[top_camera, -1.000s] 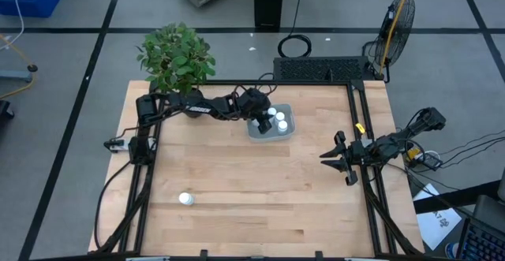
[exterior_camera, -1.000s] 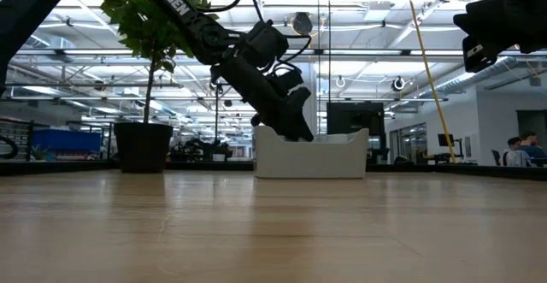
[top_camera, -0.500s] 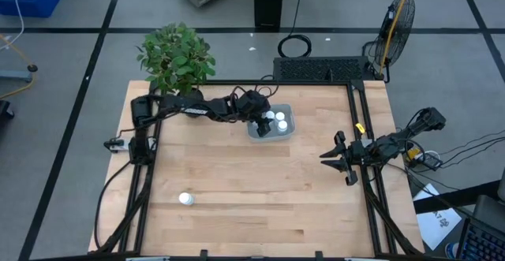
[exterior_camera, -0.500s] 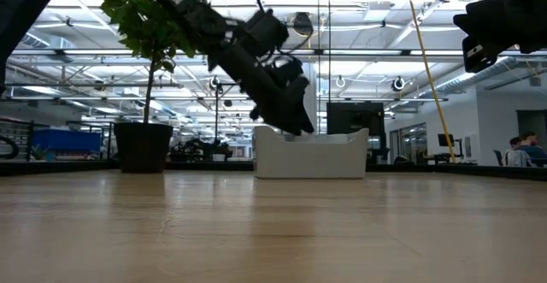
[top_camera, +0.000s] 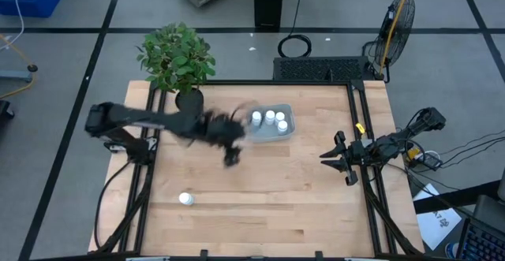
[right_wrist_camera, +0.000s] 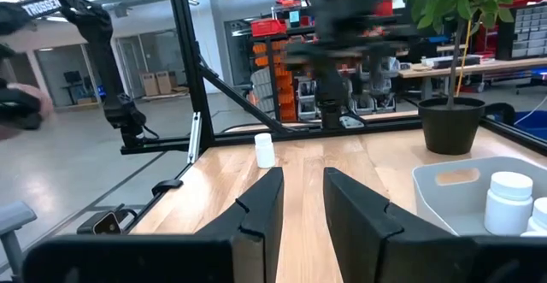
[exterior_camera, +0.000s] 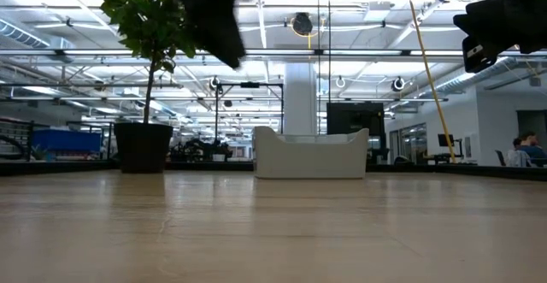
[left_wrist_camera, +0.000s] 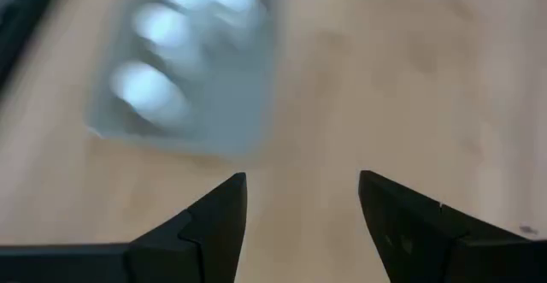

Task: Pick and place pill bottles into a basket
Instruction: Put the white pill bottle into the white bin

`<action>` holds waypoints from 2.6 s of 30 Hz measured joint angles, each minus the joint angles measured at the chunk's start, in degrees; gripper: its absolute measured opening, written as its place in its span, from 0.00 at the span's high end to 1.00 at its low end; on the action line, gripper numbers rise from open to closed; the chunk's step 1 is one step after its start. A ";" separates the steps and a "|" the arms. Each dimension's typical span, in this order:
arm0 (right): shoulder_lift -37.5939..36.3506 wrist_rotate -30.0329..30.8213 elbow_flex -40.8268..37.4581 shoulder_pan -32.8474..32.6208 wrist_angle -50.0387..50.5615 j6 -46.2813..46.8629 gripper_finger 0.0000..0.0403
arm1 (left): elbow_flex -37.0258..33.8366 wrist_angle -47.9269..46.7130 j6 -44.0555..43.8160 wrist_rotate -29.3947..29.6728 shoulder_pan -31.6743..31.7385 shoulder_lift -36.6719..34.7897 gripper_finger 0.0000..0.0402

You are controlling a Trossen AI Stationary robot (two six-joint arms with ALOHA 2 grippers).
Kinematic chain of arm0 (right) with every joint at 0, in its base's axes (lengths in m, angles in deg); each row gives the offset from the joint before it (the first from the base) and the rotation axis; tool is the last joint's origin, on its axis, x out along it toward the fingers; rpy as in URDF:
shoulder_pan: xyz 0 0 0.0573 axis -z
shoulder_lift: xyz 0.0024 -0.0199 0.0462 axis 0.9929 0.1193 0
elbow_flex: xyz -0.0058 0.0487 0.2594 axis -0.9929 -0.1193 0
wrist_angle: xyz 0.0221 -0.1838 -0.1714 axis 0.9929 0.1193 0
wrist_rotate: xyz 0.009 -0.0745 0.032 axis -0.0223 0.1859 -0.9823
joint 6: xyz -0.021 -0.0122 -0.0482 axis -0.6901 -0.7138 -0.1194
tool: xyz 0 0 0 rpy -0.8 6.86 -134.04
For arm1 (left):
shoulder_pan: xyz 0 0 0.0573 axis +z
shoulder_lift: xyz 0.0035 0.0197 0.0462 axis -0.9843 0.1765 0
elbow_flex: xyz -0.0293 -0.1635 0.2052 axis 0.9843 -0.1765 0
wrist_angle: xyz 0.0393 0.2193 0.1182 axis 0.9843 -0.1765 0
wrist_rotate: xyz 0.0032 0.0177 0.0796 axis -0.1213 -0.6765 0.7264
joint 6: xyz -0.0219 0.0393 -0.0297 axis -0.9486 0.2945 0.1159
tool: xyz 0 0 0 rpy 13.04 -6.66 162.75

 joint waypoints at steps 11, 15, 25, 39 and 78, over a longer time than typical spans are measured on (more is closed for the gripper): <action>-0.02 -0.02 0.00 0.00 0.00 -0.01 0.81 | 0.00 -11.66 -27.59 16.28 -40.60 -5.08 0.42; -0.02 0.00 0.00 -0.01 -0.04 -0.02 0.80 | -0.03 -18.73 -44.61 22.64 -50.51 -3.27 0.41; -0.02 0.00 0.00 -0.01 0.00 0.00 0.80 | -0.13 -29.91 -65.45 21.99 -58.59 1.77 0.18; 0.00 0.02 0.00 0.00 0.00 0.00 0.81 | -6.65 -33.77 -69.50 16.26 -58.40 1.30 0.27; -0.02 0.01 0.00 0.00 0.02 -0.01 0.81 | -33.31 -2.78 -65.07 18.40 -57.68 -22.40 0.35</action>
